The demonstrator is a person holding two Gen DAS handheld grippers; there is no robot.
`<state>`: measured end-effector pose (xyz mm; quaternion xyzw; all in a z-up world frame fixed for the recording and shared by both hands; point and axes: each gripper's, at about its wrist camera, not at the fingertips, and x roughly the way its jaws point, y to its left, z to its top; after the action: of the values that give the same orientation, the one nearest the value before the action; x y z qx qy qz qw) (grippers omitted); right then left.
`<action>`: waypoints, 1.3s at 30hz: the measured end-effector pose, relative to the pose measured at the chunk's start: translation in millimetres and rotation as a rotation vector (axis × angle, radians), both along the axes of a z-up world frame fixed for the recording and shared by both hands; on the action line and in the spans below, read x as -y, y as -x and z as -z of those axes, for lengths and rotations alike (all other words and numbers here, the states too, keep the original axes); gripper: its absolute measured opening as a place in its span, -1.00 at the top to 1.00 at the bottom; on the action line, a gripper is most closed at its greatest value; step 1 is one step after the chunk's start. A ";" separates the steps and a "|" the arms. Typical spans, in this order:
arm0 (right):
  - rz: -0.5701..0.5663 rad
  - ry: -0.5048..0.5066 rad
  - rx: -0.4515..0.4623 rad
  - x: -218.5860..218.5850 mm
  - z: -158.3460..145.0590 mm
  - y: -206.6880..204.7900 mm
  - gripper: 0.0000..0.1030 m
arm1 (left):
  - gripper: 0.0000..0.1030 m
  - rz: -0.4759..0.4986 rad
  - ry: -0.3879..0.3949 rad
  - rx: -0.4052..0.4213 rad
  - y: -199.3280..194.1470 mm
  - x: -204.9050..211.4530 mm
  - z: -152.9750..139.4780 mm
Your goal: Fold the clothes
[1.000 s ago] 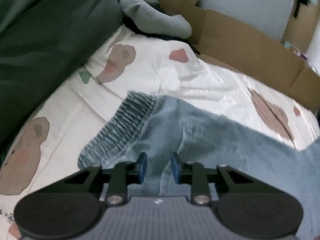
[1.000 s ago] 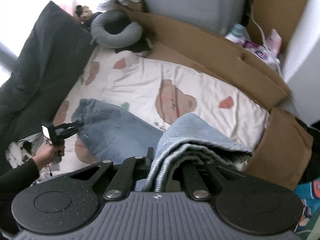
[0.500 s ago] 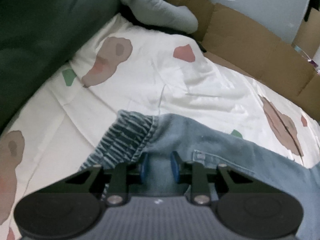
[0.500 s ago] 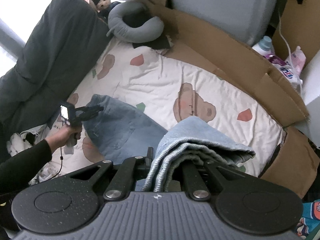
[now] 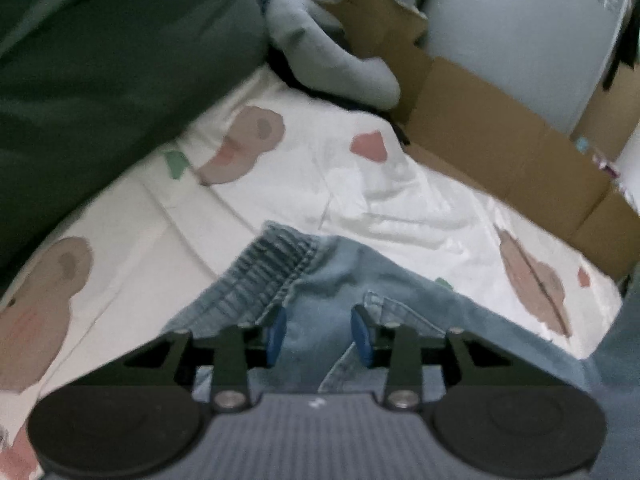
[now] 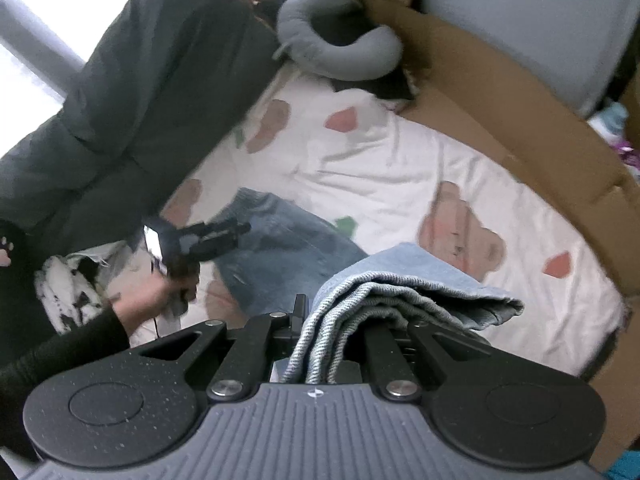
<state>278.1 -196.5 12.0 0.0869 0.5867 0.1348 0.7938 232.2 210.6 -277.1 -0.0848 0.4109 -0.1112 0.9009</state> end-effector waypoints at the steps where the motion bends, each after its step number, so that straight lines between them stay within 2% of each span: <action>1: 0.004 -0.015 0.000 -5.4 5.7 -4.8 0.89 | 0.22 -0.011 0.009 0.003 6.5 -5.6 -3.2; 9: 0.025 -0.074 -0.018 -41.3 54.2 -35.8 0.90 | 0.18 -0.086 -0.002 0.019 36.4 -42.5 -17.3; 16: 0.018 -0.115 -0.041 -65.0 101.3 -57.2 0.90 | 0.18 -0.137 0.019 0.021 50.0 -56.2 -19.2; 26: 0.003 -0.249 -0.075 -108.4 204.0 -84.4 0.89 | 0.18 -0.182 0.059 -0.005 68.5 -61.4 -7.4; 31: -0.056 -0.260 -0.043 -131.8 235.8 -96.8 0.87 | 0.18 -0.181 0.044 -0.022 80.3 -67.7 -5.7; 38: -0.129 -0.286 -0.054 -154.1 262.2 -110.8 0.80 | 0.18 -0.224 0.050 -0.046 91.5 -76.7 -0.8; 39: -0.139 -0.286 -0.060 -157.1 265.1 -112.7 0.73 | 0.18 -0.229 0.051 -0.049 92.2 -76.7 -0.3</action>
<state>390.8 -39.4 -253.1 0.1621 0.5894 0.2689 0.7443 139.9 287.3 -276.8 -0.1567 0.4173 -0.0157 0.8950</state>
